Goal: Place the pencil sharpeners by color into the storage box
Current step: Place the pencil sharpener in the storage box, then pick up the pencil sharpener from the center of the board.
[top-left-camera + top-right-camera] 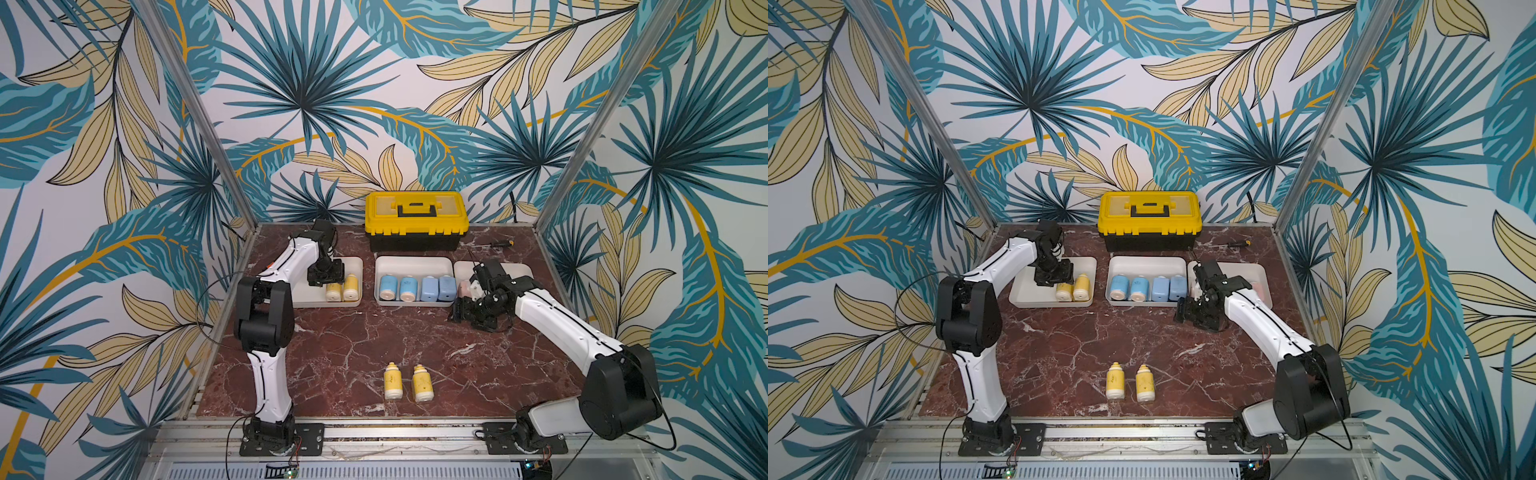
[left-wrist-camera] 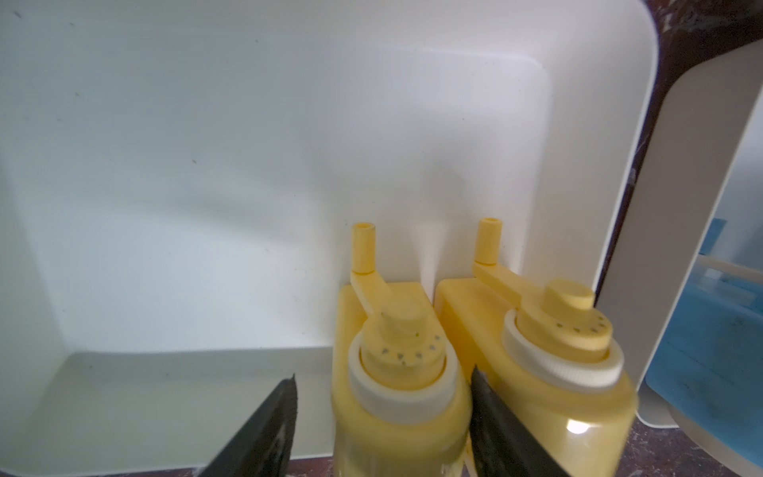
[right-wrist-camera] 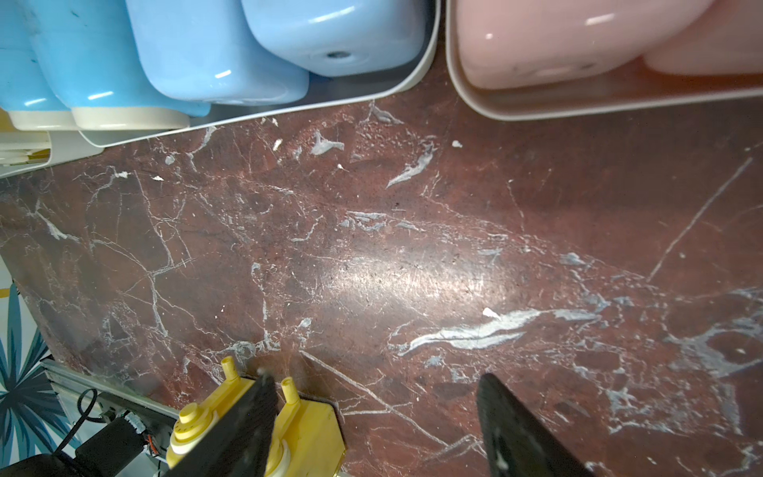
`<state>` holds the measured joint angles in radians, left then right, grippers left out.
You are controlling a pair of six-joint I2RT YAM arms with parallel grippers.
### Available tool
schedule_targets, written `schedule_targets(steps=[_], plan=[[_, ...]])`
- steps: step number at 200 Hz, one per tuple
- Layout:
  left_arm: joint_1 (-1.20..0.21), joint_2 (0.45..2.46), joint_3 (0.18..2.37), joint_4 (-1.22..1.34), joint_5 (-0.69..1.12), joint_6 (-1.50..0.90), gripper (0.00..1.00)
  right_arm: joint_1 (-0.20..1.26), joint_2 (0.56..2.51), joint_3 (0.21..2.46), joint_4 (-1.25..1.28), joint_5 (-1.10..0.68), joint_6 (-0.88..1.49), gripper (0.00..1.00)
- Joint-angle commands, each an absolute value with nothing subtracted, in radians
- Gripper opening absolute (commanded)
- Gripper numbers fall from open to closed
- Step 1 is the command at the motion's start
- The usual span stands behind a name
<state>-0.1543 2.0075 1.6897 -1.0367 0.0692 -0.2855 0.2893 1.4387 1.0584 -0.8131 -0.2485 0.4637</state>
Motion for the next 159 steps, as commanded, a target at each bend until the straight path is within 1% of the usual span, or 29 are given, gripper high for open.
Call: schedule_targets(steps=[1,38,70,110,159], plan=[[-0.149,1.93,1.724,-1.035,0.046,-0.308,0.67,0.288,1.432,1.045,-0.817,-0.256,0.463,0.78],[-0.149,1.837,1.72,-1.035,0.053,-0.336,0.68,0.288,1.416,1.043,-0.821,-0.248,0.463,0.78],[-0.149,1.696,1.656,-1.036,0.08,-0.386,0.68,0.288,1.403,1.039,-0.821,-0.235,0.469,0.78],[-0.155,1.487,1.514,-1.035,0.171,-0.463,0.68,0.288,1.366,1.015,-0.826,-0.225,0.479,0.78],[-0.236,1.278,1.29,-1.034,0.185,-0.529,0.68,0.294,1.247,0.976,-0.877,-0.25,0.489,0.78]])
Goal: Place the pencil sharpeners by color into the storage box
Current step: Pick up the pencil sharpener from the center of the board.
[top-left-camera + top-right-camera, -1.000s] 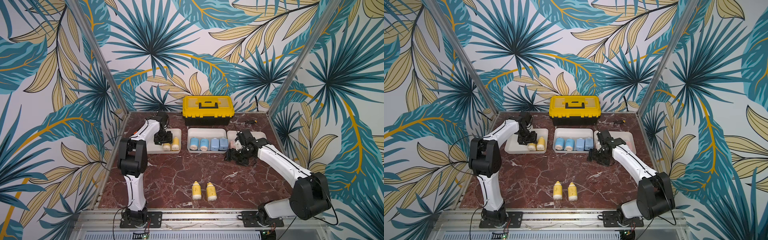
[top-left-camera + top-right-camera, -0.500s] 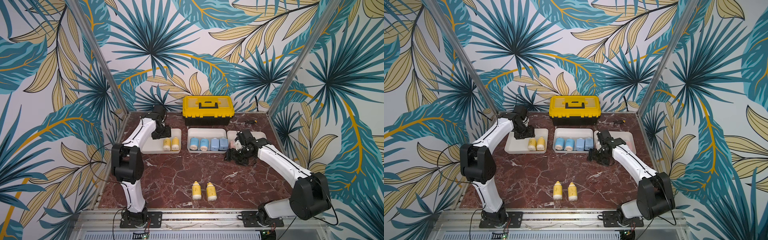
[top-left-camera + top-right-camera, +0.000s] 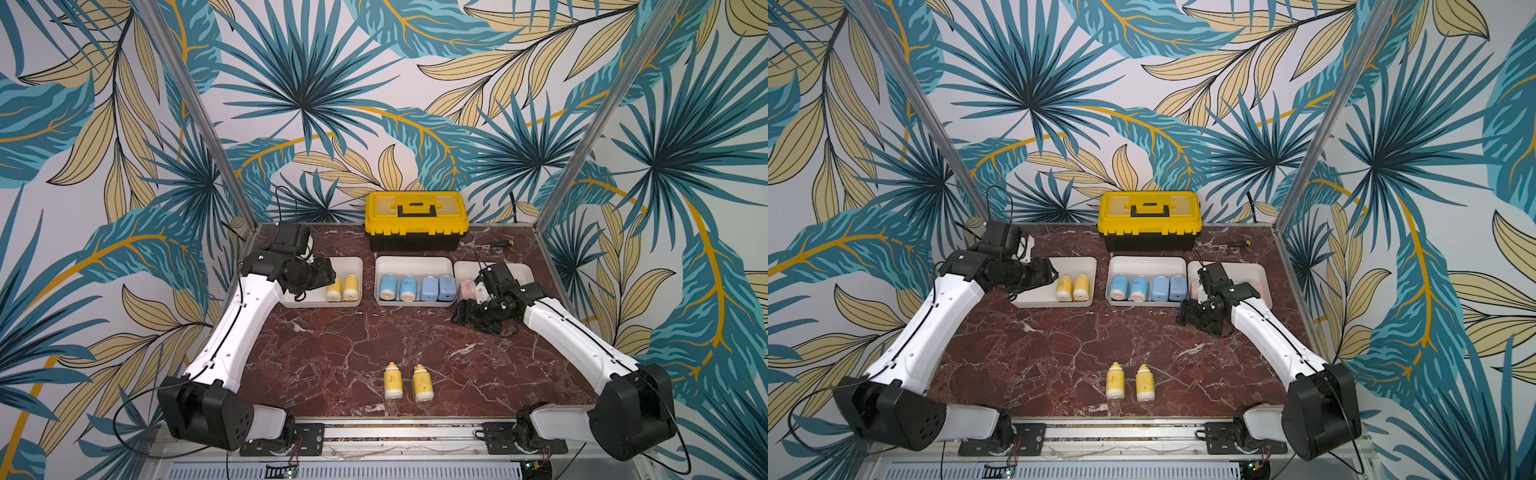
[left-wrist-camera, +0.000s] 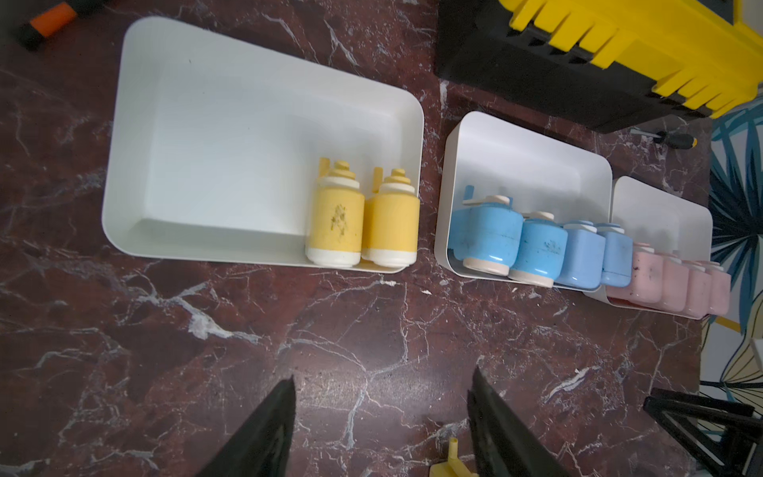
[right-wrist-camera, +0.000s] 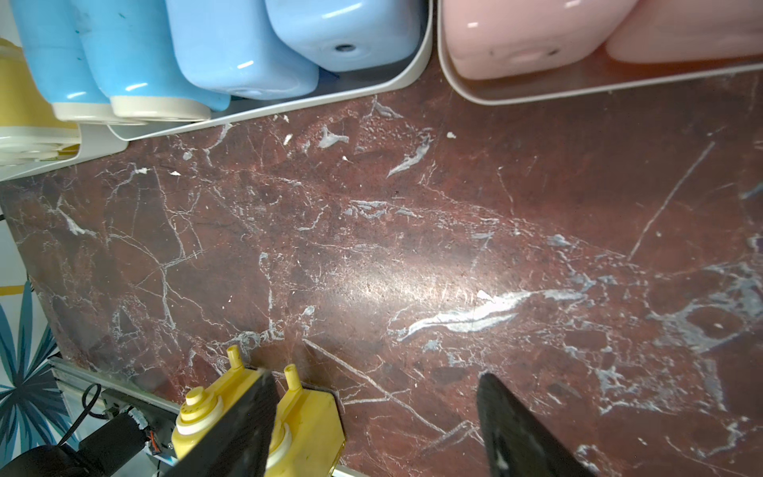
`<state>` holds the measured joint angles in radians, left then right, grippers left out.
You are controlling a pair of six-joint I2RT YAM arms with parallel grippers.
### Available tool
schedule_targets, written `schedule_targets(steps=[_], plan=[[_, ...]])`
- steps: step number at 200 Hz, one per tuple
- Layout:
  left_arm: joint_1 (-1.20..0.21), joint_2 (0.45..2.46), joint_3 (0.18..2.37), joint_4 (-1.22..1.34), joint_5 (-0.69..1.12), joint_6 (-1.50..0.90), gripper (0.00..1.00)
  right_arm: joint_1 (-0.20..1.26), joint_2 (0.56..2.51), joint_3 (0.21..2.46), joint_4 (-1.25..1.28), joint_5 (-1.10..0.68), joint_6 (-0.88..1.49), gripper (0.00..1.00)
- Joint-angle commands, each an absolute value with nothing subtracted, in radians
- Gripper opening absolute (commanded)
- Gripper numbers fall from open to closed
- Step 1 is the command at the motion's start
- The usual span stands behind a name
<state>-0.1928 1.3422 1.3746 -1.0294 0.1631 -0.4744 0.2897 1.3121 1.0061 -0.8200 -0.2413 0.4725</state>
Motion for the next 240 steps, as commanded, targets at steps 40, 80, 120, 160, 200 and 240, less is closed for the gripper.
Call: schedule_targets(steps=[40,80,120,160,200,240], plan=[[-0.287,1.194,1.136,-1.03,0.164,-0.599,0.68,0.453,1.15,1.007,-1.045,-0.119,0.58,0.79],[-0.292,1.127,1.089,-1.029,0.135,-0.618,0.69,0.694,1.122,0.951,-1.08,-0.03,0.782,0.81],[-0.295,1.126,1.065,-1.028,0.134,-0.627,0.68,0.893,1.248,0.994,-1.015,-0.015,0.869,0.83],[-0.295,1.112,1.042,-1.028,0.123,-0.629,0.69,0.968,1.377,1.122,-1.05,0.0,0.871,0.85],[-0.295,1.122,1.034,-1.019,0.12,-0.626,0.68,0.993,1.441,1.142,-1.026,-0.021,0.884,0.85],[-0.295,1.13,1.048,-1.017,0.124,-0.615,0.68,1.021,1.489,1.142,-0.995,-0.043,0.894,0.85]])
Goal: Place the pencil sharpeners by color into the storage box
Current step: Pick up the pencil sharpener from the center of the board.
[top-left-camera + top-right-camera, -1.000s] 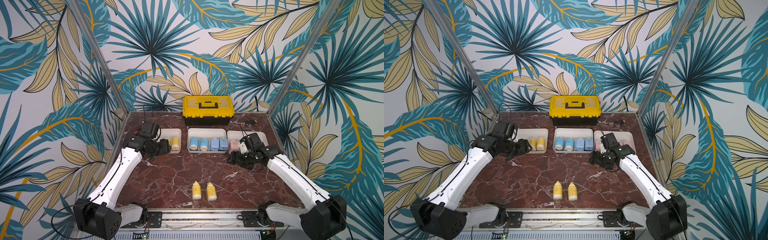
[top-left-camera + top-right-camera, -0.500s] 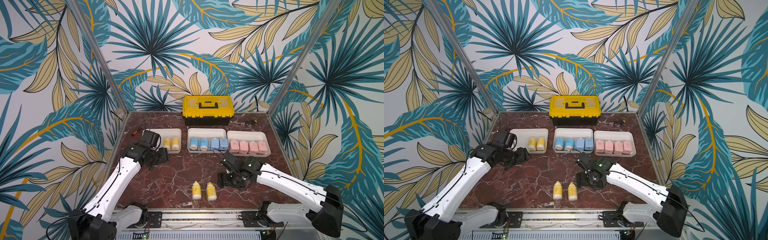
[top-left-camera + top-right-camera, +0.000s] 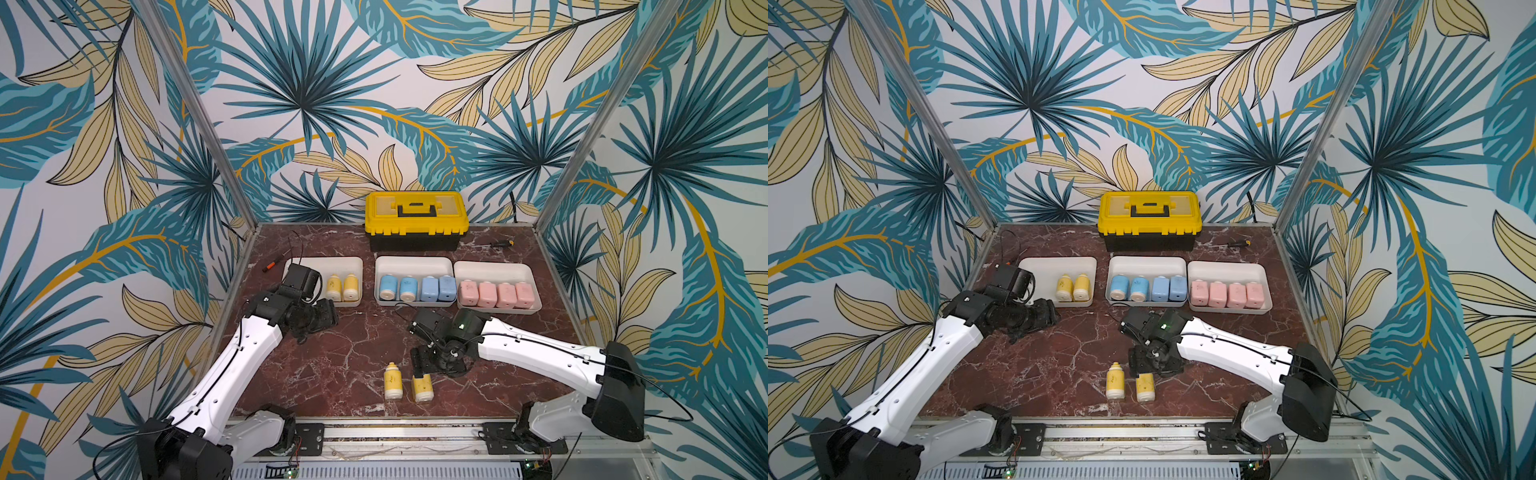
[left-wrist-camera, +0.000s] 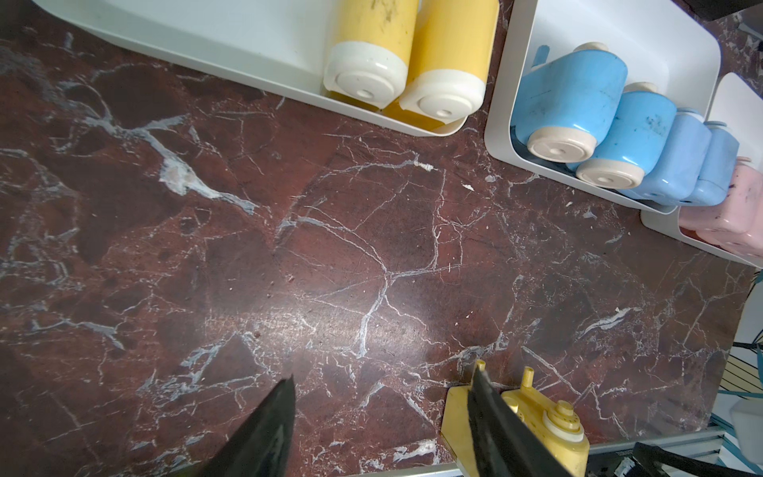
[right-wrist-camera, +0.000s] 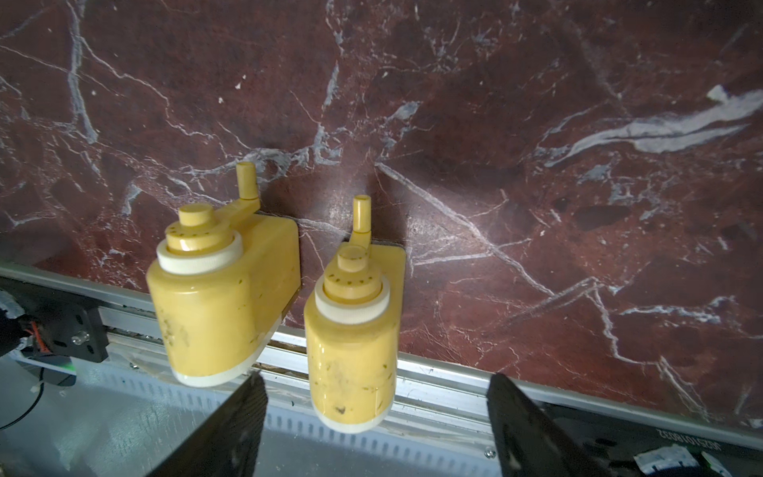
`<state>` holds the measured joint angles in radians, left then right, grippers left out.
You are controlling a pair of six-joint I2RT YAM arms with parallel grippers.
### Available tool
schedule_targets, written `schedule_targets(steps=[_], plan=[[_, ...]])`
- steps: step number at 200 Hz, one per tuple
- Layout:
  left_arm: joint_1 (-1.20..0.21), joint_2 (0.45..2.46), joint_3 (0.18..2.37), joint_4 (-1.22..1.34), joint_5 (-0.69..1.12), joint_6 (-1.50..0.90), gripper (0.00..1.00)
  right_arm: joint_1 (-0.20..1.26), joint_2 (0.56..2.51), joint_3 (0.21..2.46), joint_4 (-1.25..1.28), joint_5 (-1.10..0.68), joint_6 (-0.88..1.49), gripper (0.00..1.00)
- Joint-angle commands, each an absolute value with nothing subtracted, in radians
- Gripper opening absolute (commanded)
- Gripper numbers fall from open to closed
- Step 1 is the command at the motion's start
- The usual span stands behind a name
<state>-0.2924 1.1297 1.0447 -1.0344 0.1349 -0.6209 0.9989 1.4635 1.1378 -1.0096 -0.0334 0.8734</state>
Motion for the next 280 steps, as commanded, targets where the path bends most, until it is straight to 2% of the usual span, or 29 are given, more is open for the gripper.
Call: schedule_targets(steps=[1,184,219,280], plan=[[-0.296,1.13,1.049,-1.017,0.123,-0.615,0.68,1.021,1.49,1.142,-0.994,-0.043,0.895,0.84],[-0.295,1.128,1.035,-1.017,0.132,-0.617,0.68,1.047,1.588,1.017,-0.842,-0.133,0.938,0.73],[-0.296,1.13,1.036,-1.016,0.132,-0.615,0.68,1.046,1.629,1.014,-0.823,-0.146,0.936,0.68],[-0.295,1.137,1.043,-1.016,0.137,-0.609,0.68,1.046,1.643,1.006,-0.837,-0.128,0.936,0.53]])
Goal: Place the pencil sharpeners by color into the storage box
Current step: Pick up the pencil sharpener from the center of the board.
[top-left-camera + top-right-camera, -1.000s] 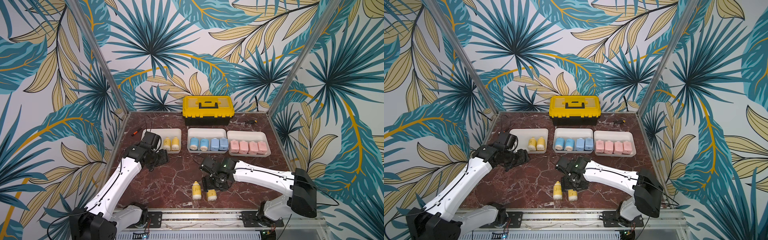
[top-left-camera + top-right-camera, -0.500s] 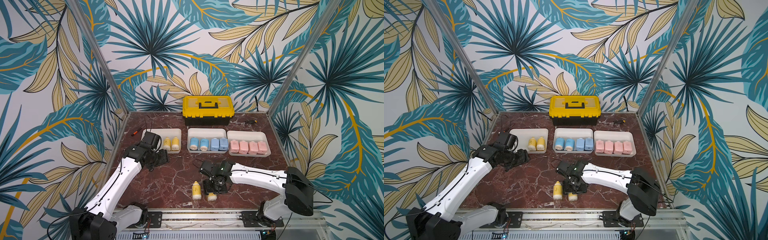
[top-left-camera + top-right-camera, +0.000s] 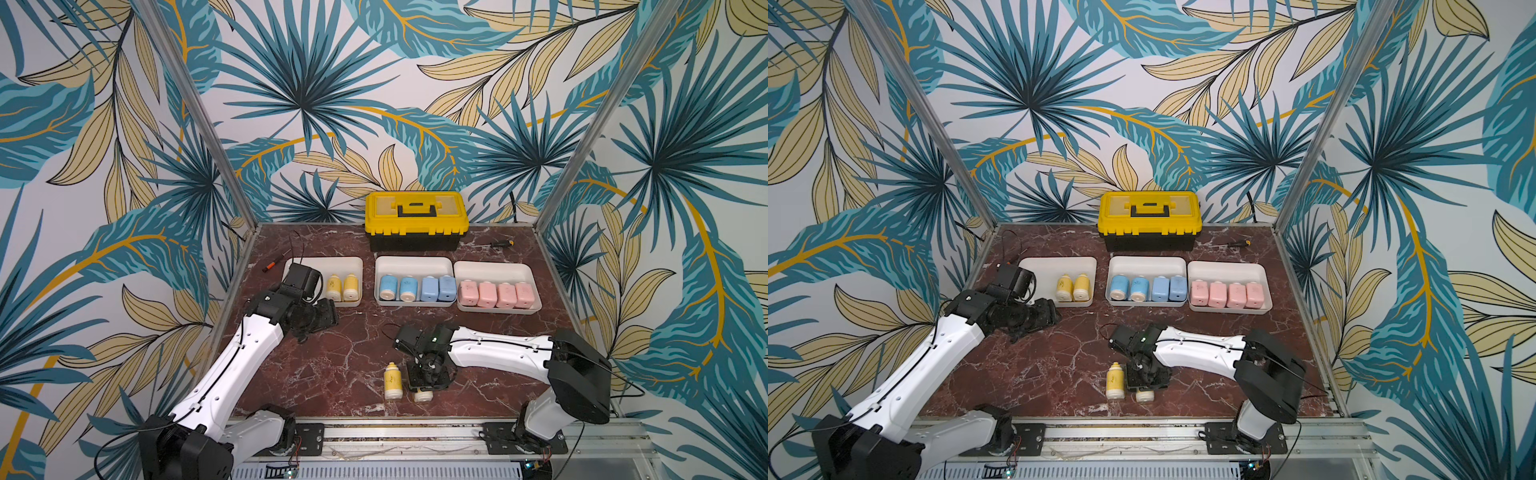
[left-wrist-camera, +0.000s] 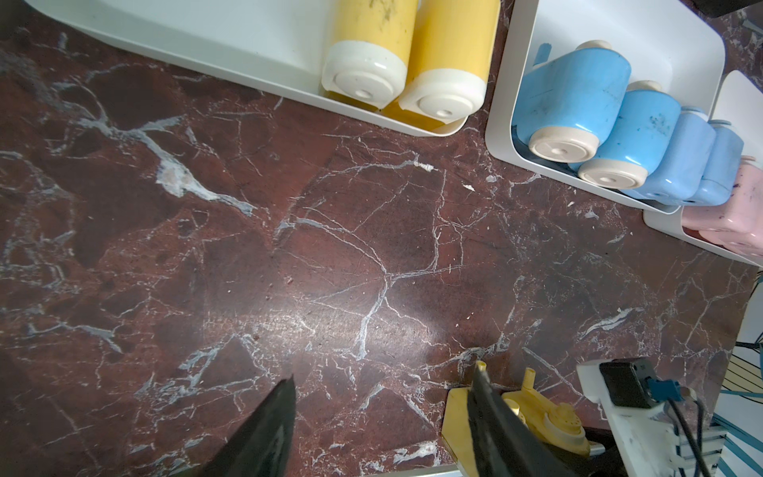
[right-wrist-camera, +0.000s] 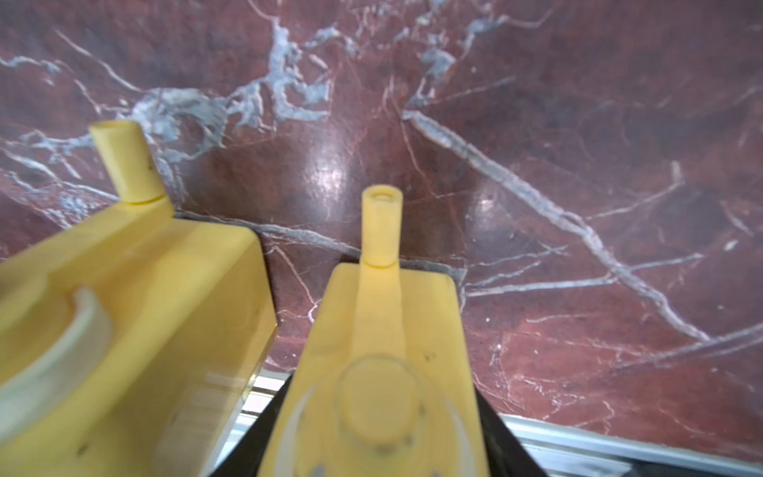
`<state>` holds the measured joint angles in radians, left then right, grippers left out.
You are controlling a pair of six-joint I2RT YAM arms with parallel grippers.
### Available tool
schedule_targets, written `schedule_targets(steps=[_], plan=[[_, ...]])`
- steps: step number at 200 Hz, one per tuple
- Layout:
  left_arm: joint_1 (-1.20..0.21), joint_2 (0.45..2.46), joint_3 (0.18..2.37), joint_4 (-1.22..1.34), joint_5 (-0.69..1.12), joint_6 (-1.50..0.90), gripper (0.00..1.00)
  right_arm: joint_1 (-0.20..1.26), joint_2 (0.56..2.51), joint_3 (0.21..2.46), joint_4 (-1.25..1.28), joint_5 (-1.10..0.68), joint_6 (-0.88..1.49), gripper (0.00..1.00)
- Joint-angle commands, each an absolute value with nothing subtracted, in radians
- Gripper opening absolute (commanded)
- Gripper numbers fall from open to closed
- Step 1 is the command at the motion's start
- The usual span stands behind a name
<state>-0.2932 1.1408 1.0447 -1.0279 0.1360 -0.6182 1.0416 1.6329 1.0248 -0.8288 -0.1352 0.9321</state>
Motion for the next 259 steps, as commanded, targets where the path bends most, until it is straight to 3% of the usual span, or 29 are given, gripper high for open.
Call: schedule_targets(steps=[1,40,97,142,199,259], plan=[[-0.295,1.137,1.044,-1.016,0.137,-0.609,0.68,1.046,1.642,1.006,-0.837,-0.127,0.935,0.53],[-0.295,1.137,1.047,-1.016,0.137,-0.609,0.68,1.042,1.638,1.023,-0.873,-0.091,0.924,0.44],[-0.296,1.143,1.051,-1.016,0.139,-0.607,0.68,1.004,1.628,1.071,-0.944,-0.043,0.873,0.43],[-0.296,1.137,1.042,-1.016,0.139,-0.613,0.68,0.893,1.646,1.142,-0.996,0.008,0.768,0.43],[-0.296,1.124,1.021,-1.016,0.147,-0.629,0.68,0.7,1.799,1.292,-1.016,-0.015,0.582,0.43],[-0.296,1.127,1.02,-1.016,0.16,-0.632,0.68,0.641,1.932,1.4,-1.045,-0.048,0.508,0.43]])
